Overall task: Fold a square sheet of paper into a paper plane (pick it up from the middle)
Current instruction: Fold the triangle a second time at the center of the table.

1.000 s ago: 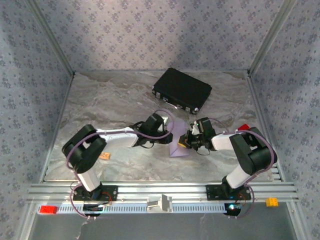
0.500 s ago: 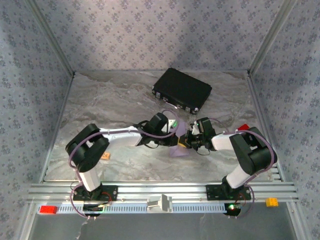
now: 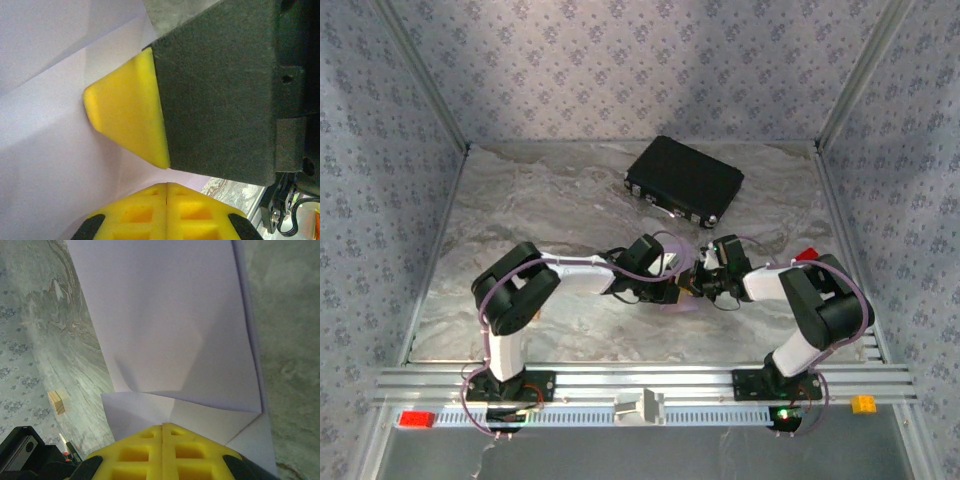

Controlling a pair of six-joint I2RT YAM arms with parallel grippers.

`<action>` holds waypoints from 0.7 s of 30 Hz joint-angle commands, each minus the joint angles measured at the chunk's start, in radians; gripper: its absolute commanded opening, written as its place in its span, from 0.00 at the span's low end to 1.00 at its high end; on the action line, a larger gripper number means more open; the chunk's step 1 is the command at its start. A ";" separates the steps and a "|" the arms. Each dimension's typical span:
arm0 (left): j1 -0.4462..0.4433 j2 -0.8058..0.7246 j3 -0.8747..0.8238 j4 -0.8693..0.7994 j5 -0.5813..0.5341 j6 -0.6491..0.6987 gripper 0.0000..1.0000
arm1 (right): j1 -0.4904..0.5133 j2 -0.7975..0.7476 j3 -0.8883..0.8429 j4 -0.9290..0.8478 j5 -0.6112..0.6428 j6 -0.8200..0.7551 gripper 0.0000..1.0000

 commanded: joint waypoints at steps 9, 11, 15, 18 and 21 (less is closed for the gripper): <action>-0.004 0.023 -0.022 -0.023 -0.014 0.015 0.05 | -0.012 0.023 -0.029 -0.088 0.071 -0.007 0.05; -0.006 0.019 -0.035 -0.020 -0.018 0.016 0.05 | -0.012 0.023 -0.032 -0.087 0.072 -0.005 0.05; -0.009 0.011 -0.066 0.000 -0.016 0.004 0.05 | -0.012 0.028 -0.032 -0.085 0.072 -0.007 0.05; -0.013 0.008 -0.086 0.021 -0.017 -0.009 0.05 | -0.014 0.032 -0.032 -0.084 0.072 -0.007 0.05; -0.017 0.003 -0.104 0.032 -0.016 -0.020 0.05 | -0.013 0.033 -0.029 -0.084 0.070 -0.007 0.05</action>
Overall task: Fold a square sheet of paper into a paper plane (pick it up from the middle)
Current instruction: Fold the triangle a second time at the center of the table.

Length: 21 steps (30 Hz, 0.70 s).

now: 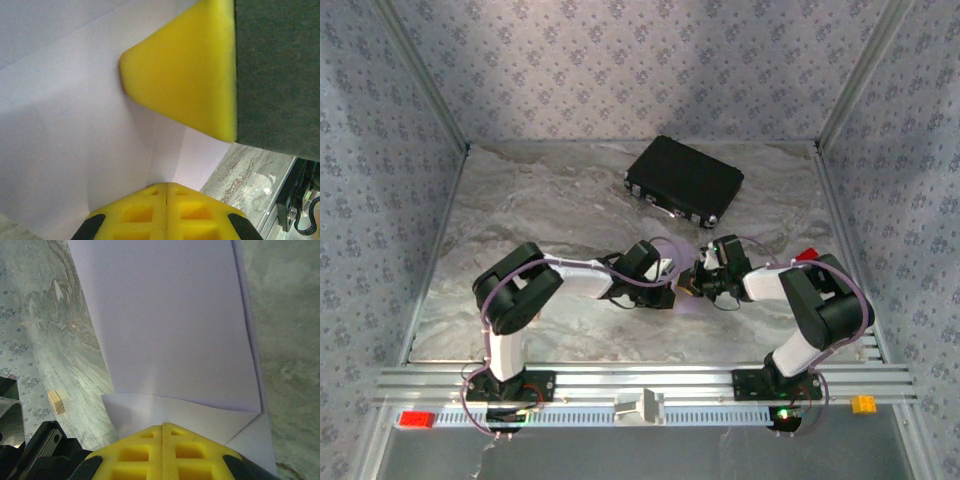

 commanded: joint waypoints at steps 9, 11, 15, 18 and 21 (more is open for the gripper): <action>-0.028 -0.053 -0.076 -0.018 -0.013 -0.032 0.05 | -0.016 0.029 -0.032 -0.086 0.072 -0.007 0.05; -0.030 -0.066 -0.093 -0.015 -0.016 -0.041 0.05 | -0.017 0.028 -0.033 -0.085 0.074 -0.007 0.05; -0.031 -0.086 -0.121 -0.021 -0.021 -0.044 0.05 | -0.015 0.027 -0.034 -0.085 0.073 -0.007 0.05; -0.036 -0.098 -0.146 -0.014 -0.022 -0.054 0.05 | -0.016 0.028 -0.034 -0.082 0.072 -0.005 0.05; -0.043 -0.103 -0.158 0.003 -0.025 -0.067 0.05 | -0.016 0.026 -0.034 -0.083 0.072 -0.005 0.05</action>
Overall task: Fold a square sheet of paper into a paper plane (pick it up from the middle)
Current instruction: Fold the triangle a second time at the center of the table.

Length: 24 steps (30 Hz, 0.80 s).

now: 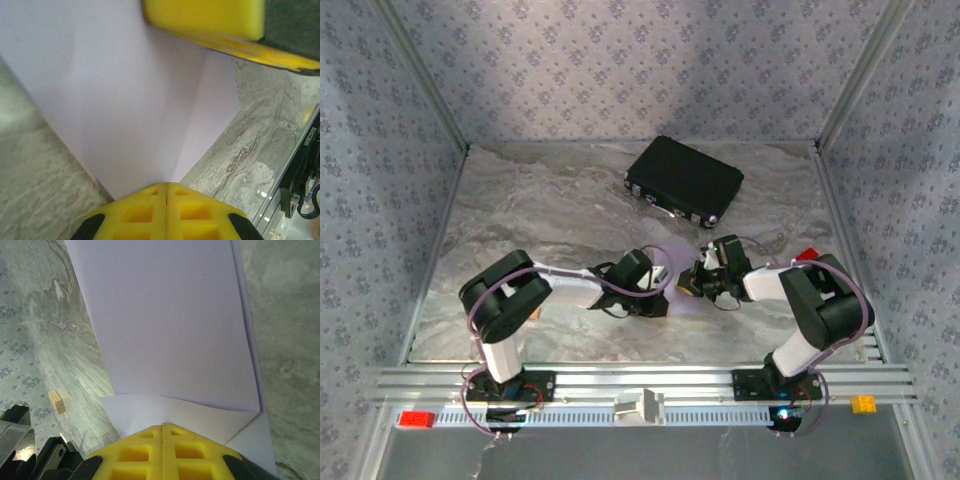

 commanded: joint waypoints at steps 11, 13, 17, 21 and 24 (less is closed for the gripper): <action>-0.005 -0.094 0.035 0.008 -0.014 -0.026 0.05 | -0.012 0.029 -0.031 -0.080 0.070 -0.004 0.05; 0.009 -0.074 0.055 0.008 -0.014 -0.022 0.05 | -0.012 0.029 -0.033 -0.077 0.072 -0.004 0.05; 0.039 0.000 0.111 -0.003 -0.007 -0.008 0.04 | -0.012 0.029 -0.028 -0.077 0.068 -0.003 0.05; 0.049 0.068 0.150 -0.009 -0.005 -0.002 0.04 | -0.011 0.025 -0.028 -0.078 0.064 -0.002 0.05; 0.047 0.114 0.153 -0.020 -0.006 -0.010 0.03 | -0.011 0.023 -0.029 -0.078 0.063 -0.002 0.05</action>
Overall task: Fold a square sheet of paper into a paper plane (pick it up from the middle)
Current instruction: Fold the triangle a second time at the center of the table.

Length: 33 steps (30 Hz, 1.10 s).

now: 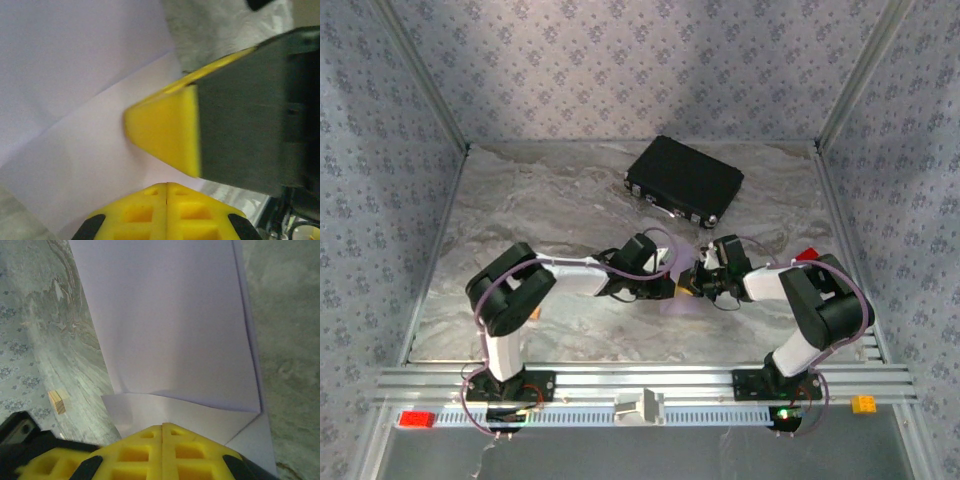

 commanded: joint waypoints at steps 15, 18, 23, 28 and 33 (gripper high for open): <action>-0.031 0.053 -0.098 -0.062 -0.043 0.012 0.00 | -0.010 -0.072 0.046 -0.155 0.054 -0.039 0.05; -0.031 0.053 -0.098 -0.050 -0.040 0.013 0.00 | 0.006 -0.079 0.039 -0.146 0.045 -0.050 0.06; -0.031 0.054 -0.098 -0.043 -0.039 0.012 0.00 | 0.018 -0.023 0.011 -0.121 0.050 -0.059 0.05; -0.031 0.063 -0.093 -0.047 -0.040 0.013 0.00 | -0.055 0.022 -0.015 -0.098 0.059 -0.076 0.05; -0.031 0.065 -0.091 -0.052 -0.042 0.014 0.00 | -0.133 0.014 0.017 -0.118 0.048 -0.108 0.05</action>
